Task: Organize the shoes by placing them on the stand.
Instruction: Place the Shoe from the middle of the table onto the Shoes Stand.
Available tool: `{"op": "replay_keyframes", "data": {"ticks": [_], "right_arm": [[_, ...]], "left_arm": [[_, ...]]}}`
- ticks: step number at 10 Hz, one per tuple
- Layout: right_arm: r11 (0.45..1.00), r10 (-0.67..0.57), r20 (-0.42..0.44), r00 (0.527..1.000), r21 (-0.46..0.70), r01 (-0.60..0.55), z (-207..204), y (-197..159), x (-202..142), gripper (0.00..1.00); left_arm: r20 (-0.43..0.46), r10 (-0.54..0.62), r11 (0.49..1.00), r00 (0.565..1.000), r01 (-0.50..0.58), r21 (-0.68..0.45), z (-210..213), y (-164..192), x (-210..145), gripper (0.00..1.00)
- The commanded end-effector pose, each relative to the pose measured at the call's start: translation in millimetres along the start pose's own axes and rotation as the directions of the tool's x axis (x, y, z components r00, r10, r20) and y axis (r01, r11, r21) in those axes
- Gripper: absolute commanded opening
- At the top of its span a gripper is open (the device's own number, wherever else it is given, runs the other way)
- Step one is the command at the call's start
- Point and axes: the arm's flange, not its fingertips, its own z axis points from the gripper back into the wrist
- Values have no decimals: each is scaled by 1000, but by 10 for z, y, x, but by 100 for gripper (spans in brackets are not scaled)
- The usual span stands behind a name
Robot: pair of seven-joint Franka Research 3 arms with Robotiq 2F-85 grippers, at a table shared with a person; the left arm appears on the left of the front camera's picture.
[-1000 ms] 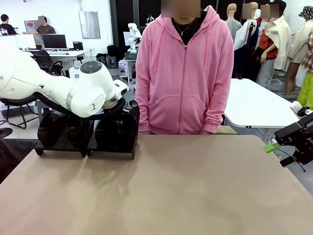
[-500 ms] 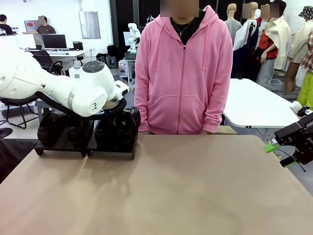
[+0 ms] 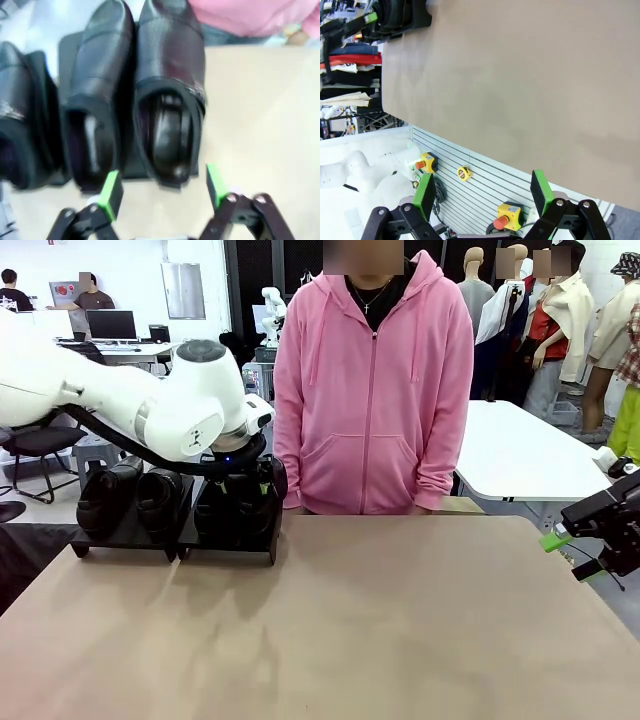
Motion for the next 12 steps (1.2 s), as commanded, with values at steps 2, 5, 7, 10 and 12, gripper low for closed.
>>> {"op": "replay_keyframes", "data": {"ticks": [2, 5, 7, 10, 12], "right_arm": [[1000, 12, -11, 1000, -13, -12, 45, -2, 1, 100], [1000, 12, -11, 1000, -13, -12, 45, -2, 1, 100], [1000, 12, -11, 1000, -13, -12, 45, -2, 1, 100], [1000, 12, -11, 1000, -13, -12, 45, -2, 1, 100], [1000, 12, -11, 1000, -13, -12, 45, -2, 1, 100]], "left_arm": [[-147, -39, 998, 988, 47, 51, 888, -156, -746, 100], [-242, -410, 892, 880, 330, -308, 1491, 140, -1457, 100], [-244, -368, 860, 897, 229, -456, 1666, 695, -1720, 100], [-179, 79, 753, 981, -176, -634, 1618, 2158, -1967, 100], [-170, 272, 647, 947, -311, -697, 1400, 2770, -2071, 100]]}}
